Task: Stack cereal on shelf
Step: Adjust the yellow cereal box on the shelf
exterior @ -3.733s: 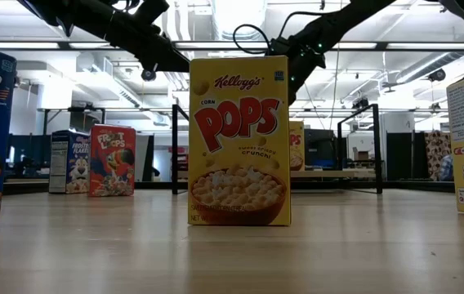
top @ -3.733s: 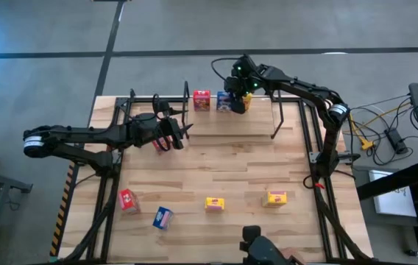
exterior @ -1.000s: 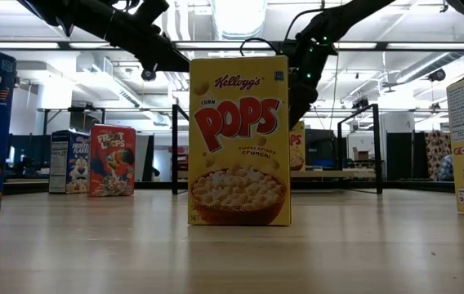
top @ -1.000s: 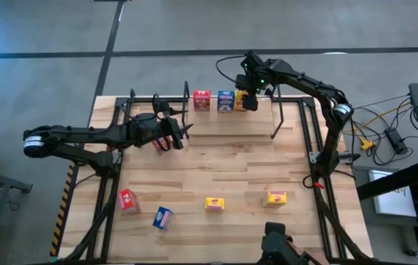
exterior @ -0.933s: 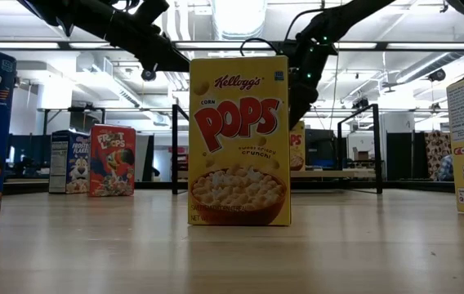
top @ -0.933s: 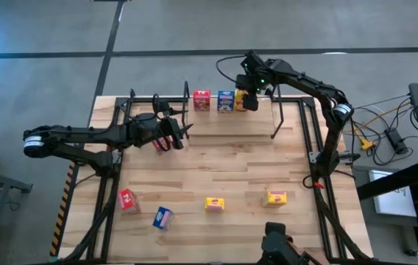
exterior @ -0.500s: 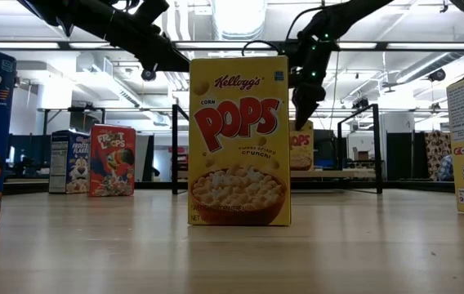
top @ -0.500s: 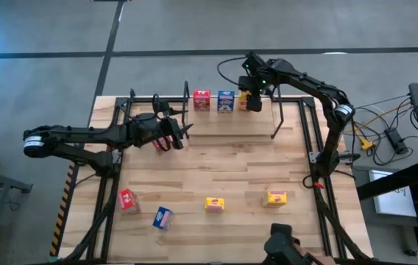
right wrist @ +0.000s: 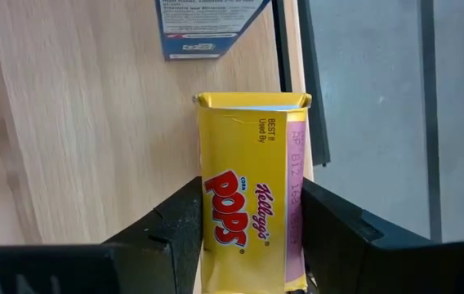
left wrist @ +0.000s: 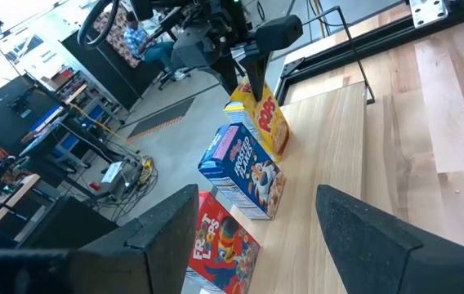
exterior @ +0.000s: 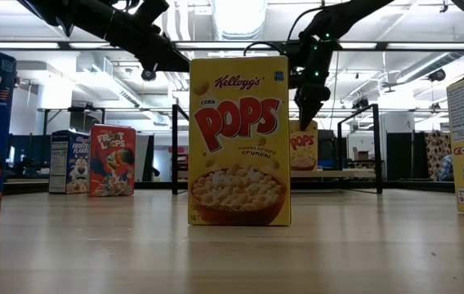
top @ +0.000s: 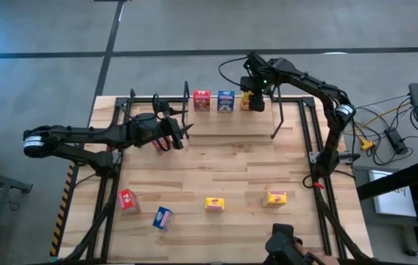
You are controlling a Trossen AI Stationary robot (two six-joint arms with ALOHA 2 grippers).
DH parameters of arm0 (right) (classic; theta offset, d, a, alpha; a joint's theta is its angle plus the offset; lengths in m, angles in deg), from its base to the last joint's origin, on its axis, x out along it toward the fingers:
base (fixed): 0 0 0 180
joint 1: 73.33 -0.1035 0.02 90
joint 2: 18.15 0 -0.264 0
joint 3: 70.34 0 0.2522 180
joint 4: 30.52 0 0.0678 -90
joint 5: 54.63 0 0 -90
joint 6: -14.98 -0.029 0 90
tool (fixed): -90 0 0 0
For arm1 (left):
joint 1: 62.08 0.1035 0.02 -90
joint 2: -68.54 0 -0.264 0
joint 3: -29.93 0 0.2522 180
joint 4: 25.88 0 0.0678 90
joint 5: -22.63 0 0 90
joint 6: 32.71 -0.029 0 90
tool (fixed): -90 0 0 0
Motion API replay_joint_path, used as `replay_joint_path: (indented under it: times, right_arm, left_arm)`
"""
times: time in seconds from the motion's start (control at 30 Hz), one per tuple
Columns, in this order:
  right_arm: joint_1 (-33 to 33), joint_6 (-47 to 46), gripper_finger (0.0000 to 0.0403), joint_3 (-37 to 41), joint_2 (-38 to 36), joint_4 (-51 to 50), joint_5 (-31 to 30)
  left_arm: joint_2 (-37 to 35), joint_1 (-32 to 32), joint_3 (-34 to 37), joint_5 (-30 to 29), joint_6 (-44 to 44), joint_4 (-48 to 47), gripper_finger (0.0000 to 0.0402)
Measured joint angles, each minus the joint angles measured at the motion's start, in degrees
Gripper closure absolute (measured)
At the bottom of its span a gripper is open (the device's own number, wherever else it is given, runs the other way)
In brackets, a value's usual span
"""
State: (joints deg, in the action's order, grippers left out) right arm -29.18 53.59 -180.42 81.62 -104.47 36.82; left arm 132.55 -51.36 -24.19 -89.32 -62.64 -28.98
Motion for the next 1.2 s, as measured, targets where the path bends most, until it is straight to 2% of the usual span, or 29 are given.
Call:
replay_joint_path:
  times: [0.57, 1.07, 1.2]
  right_arm:
    - [0.9, 2.0, 0.0236, 0.0, -0.2, -2.9, -0.2]
    - [0.9, -0.1, 0.0223, 0.0, -0.2, -2.1, 0.5]
    - [0.9, 3.3, 0.0226, 0.0, -0.3, -5.9, 0.5]
  left_arm:
    - [0.0, 0.0, 0.0, 0.0, 0.0, 0.0, 0.0171]
    - [0.0, 0.0, 0.0, 0.0, 0.0, 0.0, 0.0171]
    - [0.0, 0.0, 0.0, 0.0, 0.0, 0.0, 0.0171]
